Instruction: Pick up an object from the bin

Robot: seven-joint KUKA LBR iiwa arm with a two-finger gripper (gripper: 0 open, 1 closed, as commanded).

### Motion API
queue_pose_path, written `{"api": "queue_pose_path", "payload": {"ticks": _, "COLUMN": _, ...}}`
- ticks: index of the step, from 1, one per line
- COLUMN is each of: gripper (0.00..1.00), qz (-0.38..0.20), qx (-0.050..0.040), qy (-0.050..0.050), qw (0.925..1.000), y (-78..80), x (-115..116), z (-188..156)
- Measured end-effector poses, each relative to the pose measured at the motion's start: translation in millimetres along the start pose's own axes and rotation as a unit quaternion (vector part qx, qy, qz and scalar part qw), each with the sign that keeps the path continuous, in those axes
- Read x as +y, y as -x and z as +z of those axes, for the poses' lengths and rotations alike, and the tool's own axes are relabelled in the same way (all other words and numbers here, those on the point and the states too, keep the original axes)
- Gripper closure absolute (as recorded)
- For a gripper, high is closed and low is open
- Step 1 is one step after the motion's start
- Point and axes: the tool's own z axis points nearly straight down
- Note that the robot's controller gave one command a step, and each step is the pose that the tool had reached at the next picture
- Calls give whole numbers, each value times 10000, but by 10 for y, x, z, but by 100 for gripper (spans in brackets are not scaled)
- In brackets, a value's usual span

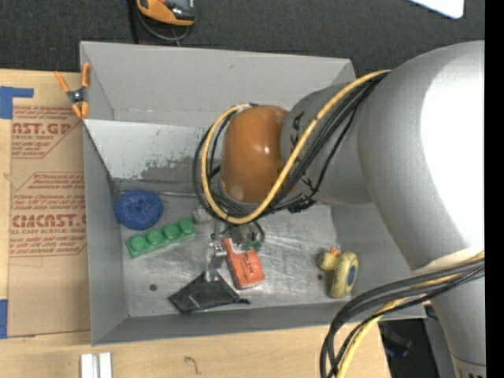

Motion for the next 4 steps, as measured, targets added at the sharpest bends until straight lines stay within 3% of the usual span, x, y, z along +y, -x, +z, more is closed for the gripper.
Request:
{"api": "queue_pose_path", "payload": {"ticks": 2, "gripper": 0, "qz": -1114, "qx": -11, "qy": 1, "qw": 9938, "y": 246, "x": 436, "z": -225}}
{"api": "queue_pose_path", "payload": {"ticks": 3, "gripper": 0, "qz": -1281, "qx": -22, "qy": 6, "qw": 9918, "y": 277, "x": 569, "z": -226}}
{"api": "queue_pose_path", "payload": {"ticks": 4, "gripper": 100, "qz": -3243, "qx": -20, "qy": 12, "qw": 9460, "y": 154, "x": 562, "z": 129}}
